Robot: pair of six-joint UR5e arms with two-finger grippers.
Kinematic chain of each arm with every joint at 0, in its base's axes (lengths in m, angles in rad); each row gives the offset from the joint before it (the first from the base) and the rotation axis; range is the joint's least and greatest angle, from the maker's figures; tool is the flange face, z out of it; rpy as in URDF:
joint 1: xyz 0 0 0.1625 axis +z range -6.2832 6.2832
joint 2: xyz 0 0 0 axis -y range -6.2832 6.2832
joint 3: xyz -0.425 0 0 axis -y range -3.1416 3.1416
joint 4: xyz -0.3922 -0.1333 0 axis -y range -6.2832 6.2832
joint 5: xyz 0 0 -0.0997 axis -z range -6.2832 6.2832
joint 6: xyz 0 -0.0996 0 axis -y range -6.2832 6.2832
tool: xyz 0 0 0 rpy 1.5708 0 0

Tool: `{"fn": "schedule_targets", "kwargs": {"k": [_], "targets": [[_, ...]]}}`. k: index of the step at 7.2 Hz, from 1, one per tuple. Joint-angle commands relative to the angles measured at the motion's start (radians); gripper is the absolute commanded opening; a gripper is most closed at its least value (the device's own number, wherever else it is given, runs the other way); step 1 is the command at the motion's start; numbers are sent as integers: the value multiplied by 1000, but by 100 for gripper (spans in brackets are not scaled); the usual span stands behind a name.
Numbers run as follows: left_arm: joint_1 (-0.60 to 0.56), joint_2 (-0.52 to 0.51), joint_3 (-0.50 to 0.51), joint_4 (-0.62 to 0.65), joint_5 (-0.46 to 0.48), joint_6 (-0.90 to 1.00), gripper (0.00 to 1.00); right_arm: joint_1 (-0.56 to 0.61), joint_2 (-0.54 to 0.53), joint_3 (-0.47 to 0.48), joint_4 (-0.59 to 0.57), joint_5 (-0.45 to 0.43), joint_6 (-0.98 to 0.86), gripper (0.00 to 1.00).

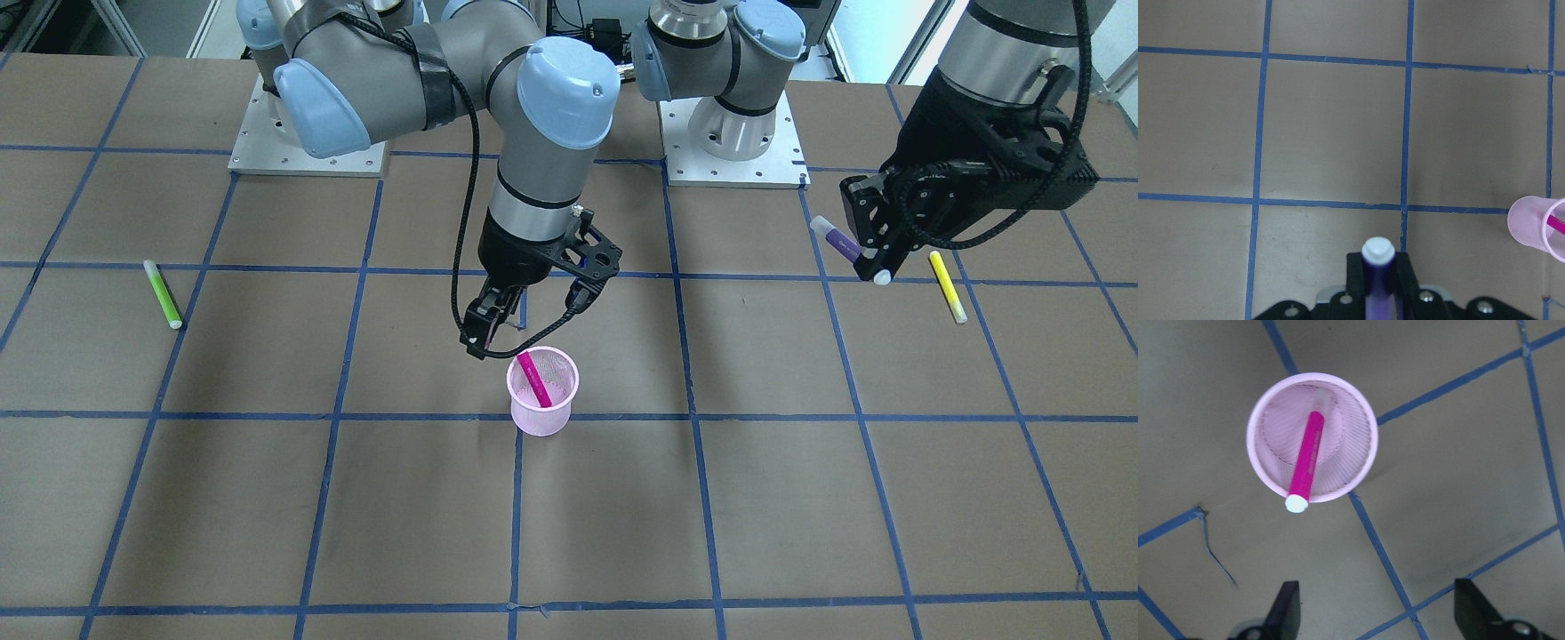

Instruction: Insert purple and pink pens into pink cup

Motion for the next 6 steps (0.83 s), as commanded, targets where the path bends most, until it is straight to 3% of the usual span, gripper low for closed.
{"fn": "schedule_targets", "kwargs": {"k": [1, 2, 3, 4, 5, 6], "targets": [[-22, -32, 2, 15, -49, -19, 1, -166, -82, -27, 7, 89, 76, 100], [-32, -73, 2, 151, -175, -124, 1, -242, -160, -6, 30, 140, 137, 100], [-74, -144, -1, 270, -180, -244, 1, -303, -225, 4, 96, 148, 261, 100], [-158, -205, 2, 368, -161, -272, 1, -340, -254, 4, 171, 171, 322, 100], [-244, -251, -2, 442, -32, -415, 0, -359, -277, -4, 248, 226, 368, 100], [-319, -291, -14, 582, 25, -438, 0, -368, -291, -5, 292, 244, 434, 100]]}}
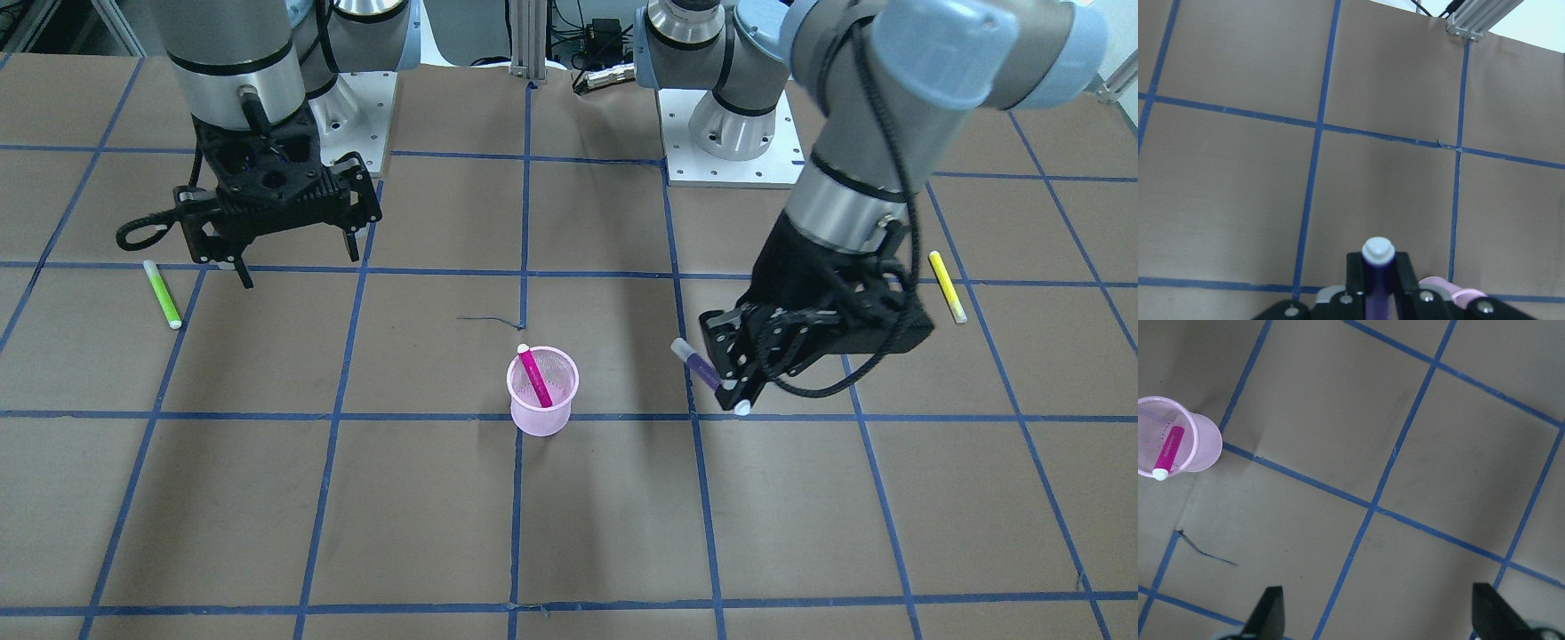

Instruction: Insert purple and pink pens into pink cup

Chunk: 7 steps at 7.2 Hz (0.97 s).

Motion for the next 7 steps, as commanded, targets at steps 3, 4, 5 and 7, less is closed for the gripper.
{"fn": "schedule_targets", "kwargs": {"k": [3, 4, 5, 7], "targets": [[-207, -116, -43, 281, 219, -135, 0, -24, -29, -2, 56, 38, 266, 100], [-230, -131, -46, 320, 221, -190, 0, -24, -29, 6, 55, 38, 266, 100], [-253, -151, -47, 343, 223, -196, 0, -24, -29, 6, 57, 37, 264, 100], [-274, -150, -104, 404, 225, -190, 0, -19, -28, 8, 60, 38, 256, 100]]}}
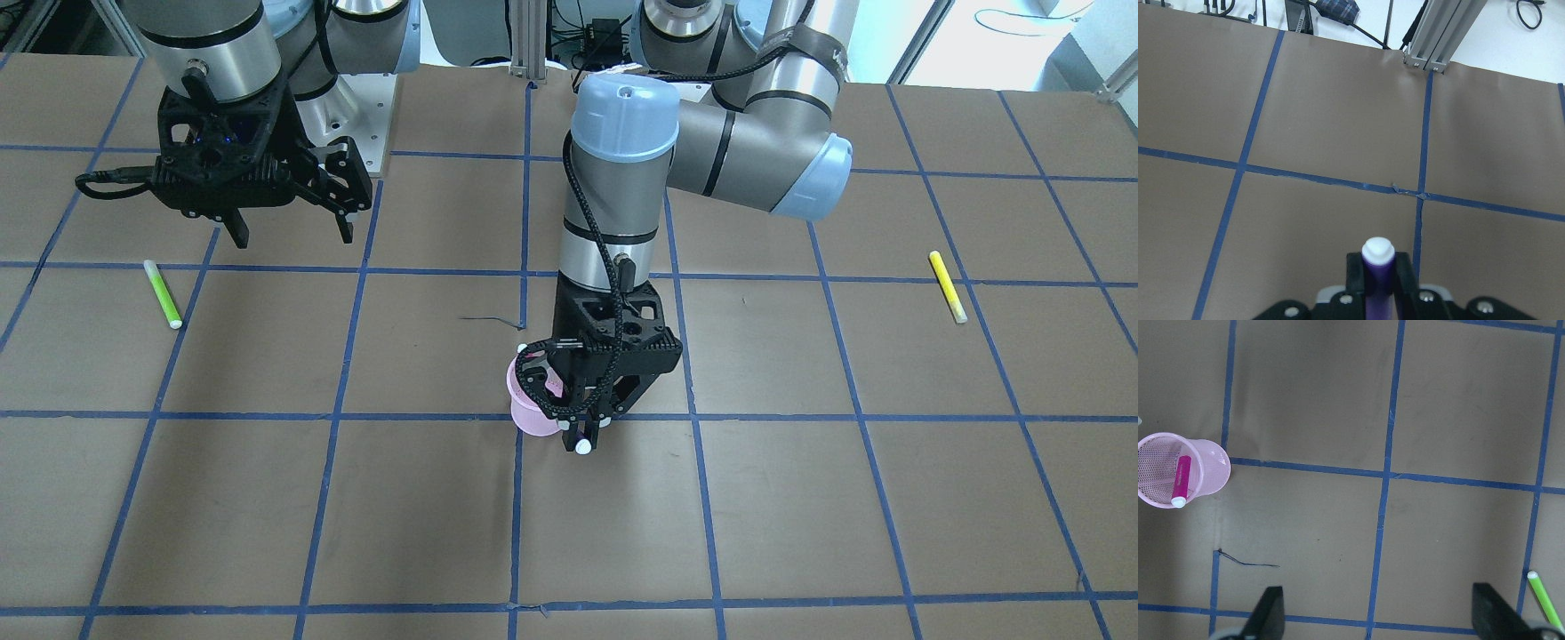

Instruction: Insert purple and pink pens into pink cup

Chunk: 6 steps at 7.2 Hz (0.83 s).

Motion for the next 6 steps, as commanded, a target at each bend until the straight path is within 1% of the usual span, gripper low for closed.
{"fn": "schedule_targets", "kwargs": {"k": [1, 2, 3, 5, 6], "targets": [[-15, -4, -72, 68, 2, -1, 0, 0, 1, 2, -5, 1, -8, 100], [-16, 28, -109, 82, 2, 14, 0, 3, 0, 2, 1, 0, -7, 100], [-16, 36, -129, 84, 5, 49, 0, 6, 0, 2, 1, 4, 1, 100], [-22, 21, -132, 84, 5, 40, 0, 9, 4, -3, 1, 1, -8, 100], [-42, 13, -132, 84, 26, 45, 0, 9, 3, 0, 1, 3, -8, 100]]}}
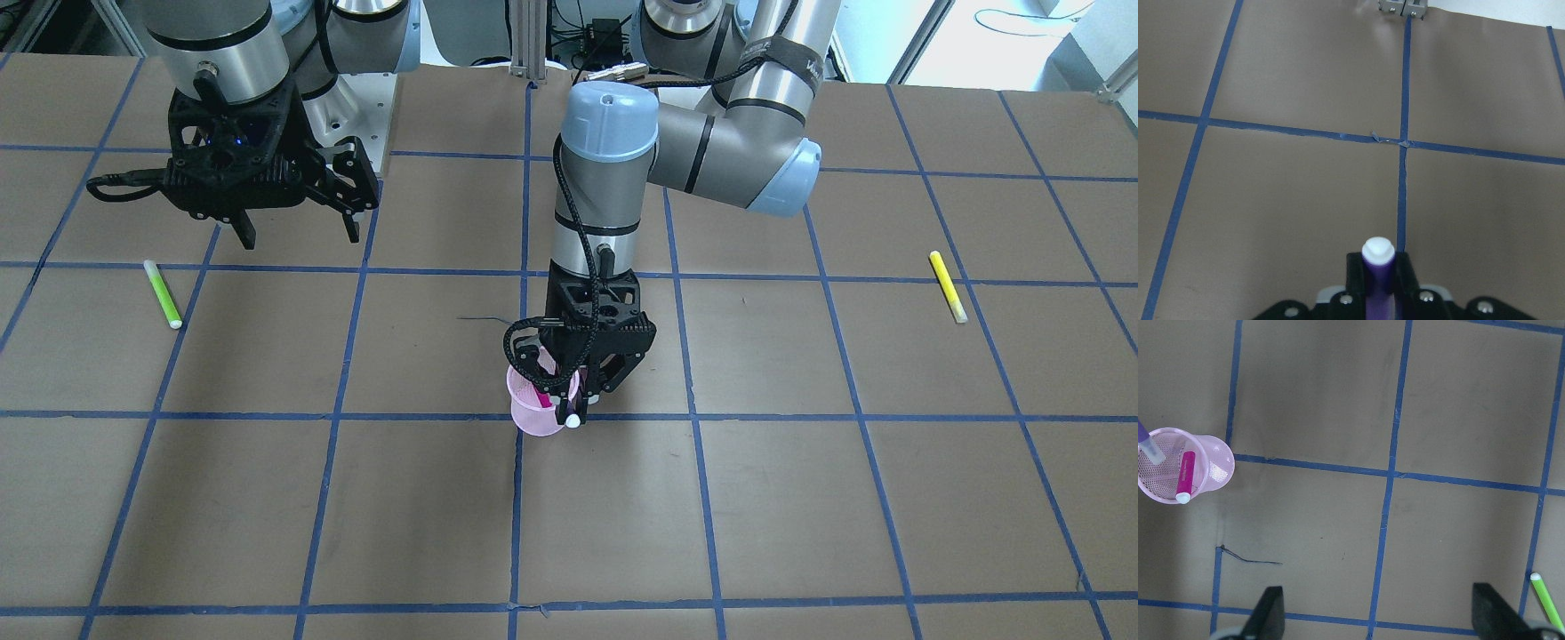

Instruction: Insert purple and pink pens into pink cup

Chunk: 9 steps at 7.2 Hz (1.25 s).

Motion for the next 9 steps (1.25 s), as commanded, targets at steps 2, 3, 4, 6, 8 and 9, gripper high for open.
{"fn": "schedule_targets", "kwargs": {"k": [2, 3, 4, 6, 8, 9], "targets": [[-24, -2, -37, 1, 27, 8, 0, 1, 4, 1, 0, 1, 0, 100], [-24, -2, -40, 1, 27, 8, 1, 1, 4, 1, 0, -1, -1, 100], [-24, -4, -42, 1, 28, 8, 15, 1, 4, 0, -1, 1, -1, 100], [-24, -12, -47, 1, 30, 7, 74, 1, 4, 1, 2, 2, -3, 100], [-7, -2, -34, 4, 24, 11, 100, 1, 6, 3, -1, 2, 8, 100], [26, 33, -16, -20, 12, 46, 100, 1, 4, 1, 0, 2, 8, 100]]}}
